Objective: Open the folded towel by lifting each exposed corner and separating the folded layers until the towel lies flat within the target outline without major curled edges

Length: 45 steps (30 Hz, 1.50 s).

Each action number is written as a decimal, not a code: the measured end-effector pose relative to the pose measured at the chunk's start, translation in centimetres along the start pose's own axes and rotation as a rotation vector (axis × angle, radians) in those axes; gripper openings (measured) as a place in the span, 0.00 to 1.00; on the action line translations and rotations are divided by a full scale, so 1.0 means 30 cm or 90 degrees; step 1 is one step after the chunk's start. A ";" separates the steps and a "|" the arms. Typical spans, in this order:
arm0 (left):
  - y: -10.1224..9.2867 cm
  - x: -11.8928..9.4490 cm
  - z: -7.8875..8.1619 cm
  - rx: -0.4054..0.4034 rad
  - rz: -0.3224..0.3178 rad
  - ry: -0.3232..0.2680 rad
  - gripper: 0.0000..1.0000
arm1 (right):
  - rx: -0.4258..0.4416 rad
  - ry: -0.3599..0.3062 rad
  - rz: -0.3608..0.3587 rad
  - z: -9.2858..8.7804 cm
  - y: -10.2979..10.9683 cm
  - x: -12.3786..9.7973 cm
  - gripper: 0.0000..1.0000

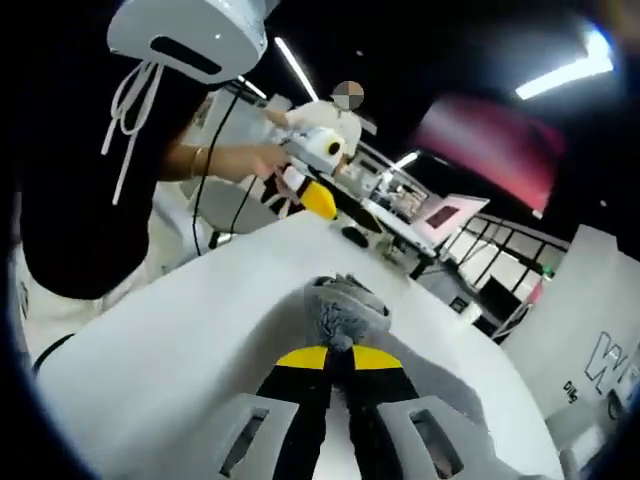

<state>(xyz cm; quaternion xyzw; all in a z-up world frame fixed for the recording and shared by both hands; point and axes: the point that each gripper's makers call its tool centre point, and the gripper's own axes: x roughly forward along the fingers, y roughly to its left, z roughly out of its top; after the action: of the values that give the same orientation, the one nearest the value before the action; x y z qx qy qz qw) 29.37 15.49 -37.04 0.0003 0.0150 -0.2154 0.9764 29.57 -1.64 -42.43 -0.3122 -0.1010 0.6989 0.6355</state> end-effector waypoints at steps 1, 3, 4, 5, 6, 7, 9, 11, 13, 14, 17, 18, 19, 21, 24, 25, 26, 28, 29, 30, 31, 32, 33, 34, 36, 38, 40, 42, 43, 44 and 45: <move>-0.002 0.002 -0.001 0.001 -0.002 0.001 0.83 | 0.003 0.000 0.004 -0.005 0.006 -0.004 0.00; -0.006 0.005 -0.003 0.002 -0.003 0.003 0.83 | 0.013 0.005 0.010 -0.022 0.021 -0.014 0.00; -0.010 0.007 -0.004 0.003 -0.004 0.004 0.83 | 0.015 0.006 0.012 -0.024 0.024 -0.014 0.00; -0.012 0.008 -0.005 0.003 -0.006 0.005 0.83 | 0.017 0.009 0.015 -0.029 0.030 -0.014 0.00; -0.017 0.009 -0.004 0.003 -0.008 0.003 0.83 | 0.020 0.013 0.016 -0.035 0.039 -0.016 0.00; -0.019 0.010 -0.004 0.002 -0.009 0.002 0.83 | 0.019 0.017 0.019 -0.039 0.046 -0.018 0.00; -0.021 0.010 -0.004 -0.001 -0.009 -0.001 0.84 | 0.021 0.033 0.020 -0.055 0.055 -0.021 0.00; -0.014 0.011 -0.010 -0.002 0.000 0.002 0.83 | 0.029 0.043 0.020 -0.059 0.058 -0.024 0.00; -0.009 0.012 -0.023 -0.003 0.005 0.009 0.83 | 0.035 0.052 0.015 -0.074 0.091 -0.044 0.00; -0.008 0.013 -0.029 -0.004 0.007 0.011 0.83 | 0.036 0.054 0.013 -0.077 0.096 -0.048 0.00; -0.009 0.016 -0.056 -0.002 0.010 0.021 0.81 | 0.049 0.057 -0.001 -0.084 0.086 -0.053 0.00; -0.007 0.016 -0.068 -0.001 0.013 0.030 0.81 | 0.049 0.059 -0.003 -0.085 0.095 -0.060 0.00; -0.009 0.016 -0.082 0.002 0.012 0.038 0.80 | 0.051 0.060 -0.005 -0.086 0.097 -0.063 0.00; -0.010 0.016 -0.107 0.003 0.014 0.049 0.81 | 0.055 0.063 -0.010 -0.091 0.098 -0.071 0.01; -0.014 0.014 -0.136 -0.010 0.012 0.058 0.80 | 0.060 0.066 -0.017 -0.095 0.102 -0.080 0.01; -0.014 0.014 -0.142 -0.013 0.012 0.060 0.80 | 0.060 0.067 -0.017 -0.095 0.104 -0.079 0.01; -0.015 0.015 -0.149 -0.013 0.012 0.062 0.80 | 0.061 0.070 -0.017 -0.097 0.107 -0.079 0.01; -0.016 0.018 -0.160 -0.020 0.012 0.066 0.79 | 0.063 0.073 -0.017 -0.101 0.112 -0.077 0.01; -0.017 0.020 -0.166 -0.021 0.010 0.068 0.79 | 0.068 0.074 -0.017 -0.104 0.114 -0.076 0.01; -0.021 0.022 -0.174 -0.023 0.007 0.072 0.78 | 0.071 0.075 -0.018 -0.108 0.116 -0.076 0.01; -0.028 0.025 -0.181 -0.023 0.002 0.076 0.76 | 0.072 0.075 -0.018 -0.110 0.118 -0.076 0.01; -0.032 0.027 -0.185 -0.022 -0.001 0.078 0.74 | 0.073 0.076 -0.020 -0.111 0.119 -0.076 0.01; -0.035 0.029 -0.188 -0.022 -0.003 0.079 0.73 | 0.075 0.076 -0.021 -0.110 0.120 -0.077 0.01; -0.042 0.032 -0.192 -0.021 -0.008 0.080 0.71 | 0.084 0.072 -0.026 -0.109 0.119 -0.078 0.01; -0.055 0.039 -0.198 -0.021 -0.017 0.083 0.68 | 0.089 0.069 -0.033 -0.108 0.119 -0.082 0.01; -0.061 0.044 -0.202 -0.024 -0.020 0.084 0.66 | 0.092 0.068 -0.038 -0.106 0.119 -0.085 0.02; -0.069 0.052 -0.214 -0.035 -0.023 0.088 0.65 | 0.096 0.067 -0.044 -0.102 0.119 -0.088 0.02; -0.068 0.055 -0.228 -0.058 -0.012 0.095 0.58 | 0.099 0.070 -0.046 -0.103 0.120 -0.087 0.03; -0.068 0.057 -0.232 -0.063 -0.010 0.096 0.51 | 0.105 0.072 -0.047 -0.104 0.122 -0.088 0.03; -0.070 0.057 -0.238 -0.068 -0.010 0.099 0.47 | 0.111 0.075 -0.048 -0.105 0.122 -0.087 0.03; -0.076 0.056 -0.244 -0.074 -0.012 0.100 0.45 | 0.109 0.077 -0.051 -0.101 0.122 -0.088 0.03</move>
<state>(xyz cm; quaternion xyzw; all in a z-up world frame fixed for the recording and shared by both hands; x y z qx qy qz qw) 29.73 12.76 -44.40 -0.0398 0.1044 -0.2223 0.9685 28.26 -5.54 -45.97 -0.2941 -0.0144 0.6589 0.6922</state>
